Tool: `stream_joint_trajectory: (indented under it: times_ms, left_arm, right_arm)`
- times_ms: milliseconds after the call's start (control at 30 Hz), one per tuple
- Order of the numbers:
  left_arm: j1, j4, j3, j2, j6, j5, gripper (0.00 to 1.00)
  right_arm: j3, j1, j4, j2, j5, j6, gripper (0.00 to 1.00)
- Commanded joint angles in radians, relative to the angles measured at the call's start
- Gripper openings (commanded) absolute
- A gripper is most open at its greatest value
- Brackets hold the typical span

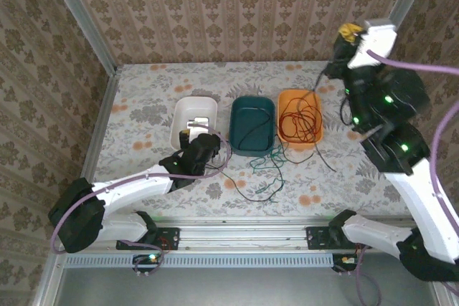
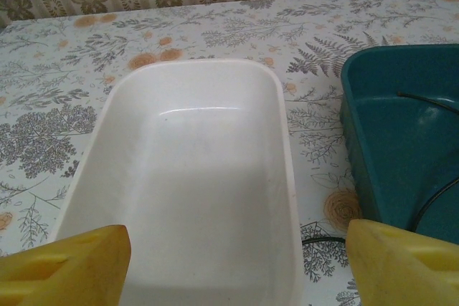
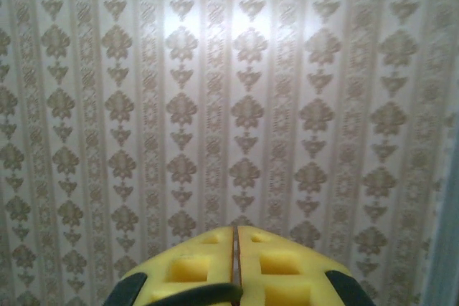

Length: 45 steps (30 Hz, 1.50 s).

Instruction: Untangle the cables

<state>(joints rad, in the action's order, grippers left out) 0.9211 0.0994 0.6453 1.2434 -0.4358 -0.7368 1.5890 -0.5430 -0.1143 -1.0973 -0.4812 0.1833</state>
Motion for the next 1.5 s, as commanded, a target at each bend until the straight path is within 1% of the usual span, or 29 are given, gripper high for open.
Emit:
stream_joint_trajectory:
  times_ms: [0,133,333,433,700,900,1167,1367,1467]
  left_arm:
    - [-0.009,-0.025,-0.009,-0.024,-0.031,-0.005,0.79]
    - [-0.009,-0.040,-0.003,-0.031,-0.029,-0.001,0.79]
    - [-0.009,-0.063,-0.013,-0.058,-0.047,0.005,0.79]
    - [-0.007,-0.075,-0.016,-0.065,-0.056,0.013,0.79]
    - [-0.005,-0.081,-0.012,-0.057,-0.061,0.019,0.79]
    - [-0.004,-0.072,-0.006,-0.042,-0.062,0.023,0.79]
    - [-0.005,-0.078,0.009,-0.029,-0.050,0.028,0.79]
    - [-0.005,-0.088,0.020,-0.025,-0.028,0.031,0.79]
    - [-0.005,-0.092,0.026,-0.024,-0.020,0.028,0.80]
  right_arm:
    - [0.030,0.005,0.058,-0.120,0.071,-0.059,0.04]
    - [0.026,0.016,0.095,-0.258,0.064,-0.137,0.04]
    - [-0.052,0.044,0.115,-0.419,0.139,-0.336,0.04]
    - [-0.100,0.051,0.106,-0.475,0.184,-0.420,0.03]
    - [-0.239,0.087,0.085,-0.545,0.181,-0.572,0.01]
    - [-0.294,0.113,0.040,-0.573,0.178,-0.601,0.01]
    - [-0.285,0.107,-0.010,-0.675,0.294,-0.572,0.01]
    - [-0.252,0.104,-0.064,-0.762,0.291,-0.576,0.00]
    - [-0.243,0.104,-0.081,-0.792,0.266,-0.578,0.00]
